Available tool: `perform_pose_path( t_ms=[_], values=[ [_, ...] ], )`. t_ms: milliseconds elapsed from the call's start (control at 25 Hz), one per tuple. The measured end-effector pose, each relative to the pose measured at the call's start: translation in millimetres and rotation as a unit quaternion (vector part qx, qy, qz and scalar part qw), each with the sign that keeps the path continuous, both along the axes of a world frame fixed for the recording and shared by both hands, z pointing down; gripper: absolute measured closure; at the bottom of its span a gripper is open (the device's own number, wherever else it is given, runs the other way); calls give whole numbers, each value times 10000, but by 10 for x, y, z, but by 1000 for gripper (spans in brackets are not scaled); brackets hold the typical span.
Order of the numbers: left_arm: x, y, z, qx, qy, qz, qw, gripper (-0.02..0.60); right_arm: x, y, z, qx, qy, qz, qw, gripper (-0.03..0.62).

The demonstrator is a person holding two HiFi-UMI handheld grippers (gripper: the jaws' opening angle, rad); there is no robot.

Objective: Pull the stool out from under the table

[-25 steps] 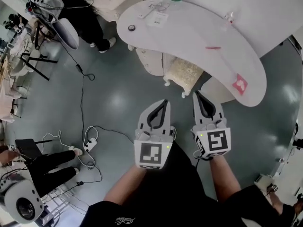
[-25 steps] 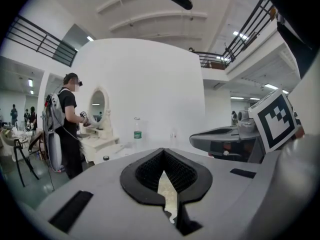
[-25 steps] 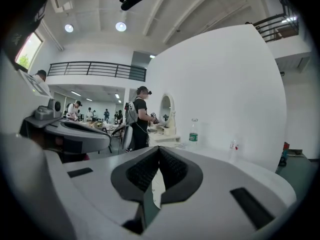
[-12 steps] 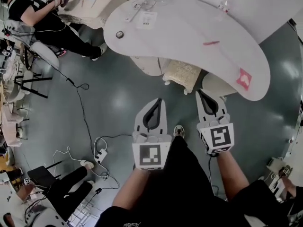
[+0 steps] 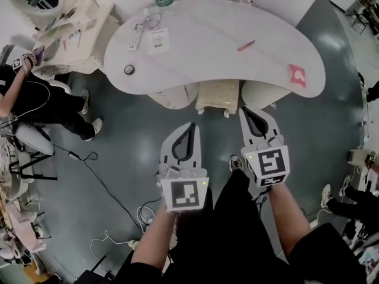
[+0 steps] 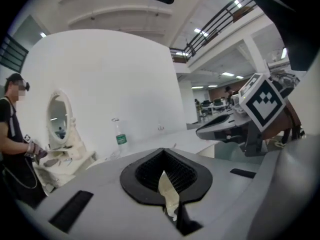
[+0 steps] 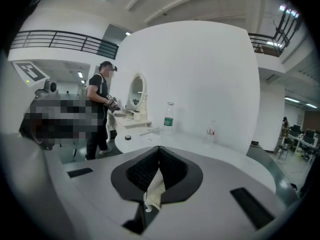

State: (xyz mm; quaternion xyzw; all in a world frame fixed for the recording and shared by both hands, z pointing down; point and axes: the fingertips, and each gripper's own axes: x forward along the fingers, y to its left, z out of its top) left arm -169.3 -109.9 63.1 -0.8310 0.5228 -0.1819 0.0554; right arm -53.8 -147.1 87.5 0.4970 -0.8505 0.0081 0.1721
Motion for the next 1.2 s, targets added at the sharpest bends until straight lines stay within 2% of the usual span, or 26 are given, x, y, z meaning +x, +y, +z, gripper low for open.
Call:
perform_pose_path(
  t_ms=[120,240,360,520,680,800,880,1000,1080,1200],
  values=[
    [-174,-25,135,-150,65,218,9996,575,38,29,-7,12,106,416,9991,588],
    [-281,-16,299,-482,30,299,9984,575,48,147,27,-20,382,507,9980,588],
    [-219,-70,481,-636,-100,515,9966,575,92,210,124,-65,698,466,9964,588],
    [-18,-198,763,-832,-61,708,9940,575,260,169,422,-270,726,510,9957,588],
    [238,-377,1199,-1126,248,646,9912,575,416,-32,988,-421,676,513,9955,588],
    [294,-468,1699,-1332,181,550,9894,575,392,-178,1560,-525,757,310,9953,588],
    [340,-523,2040,-1552,262,494,9863,575,411,-240,1942,-614,745,130,9952,588],
    [493,-692,2526,-1649,304,540,9844,575,584,-385,2435,-630,849,-3,9944,588],
    [504,-669,2885,-1750,191,625,9824,575,594,-336,2773,-805,1002,-151,9916,588],
    [510,-608,3340,-1922,27,775,9783,575,505,-235,3169,-1216,514,-296,9908,588]
  ],
)
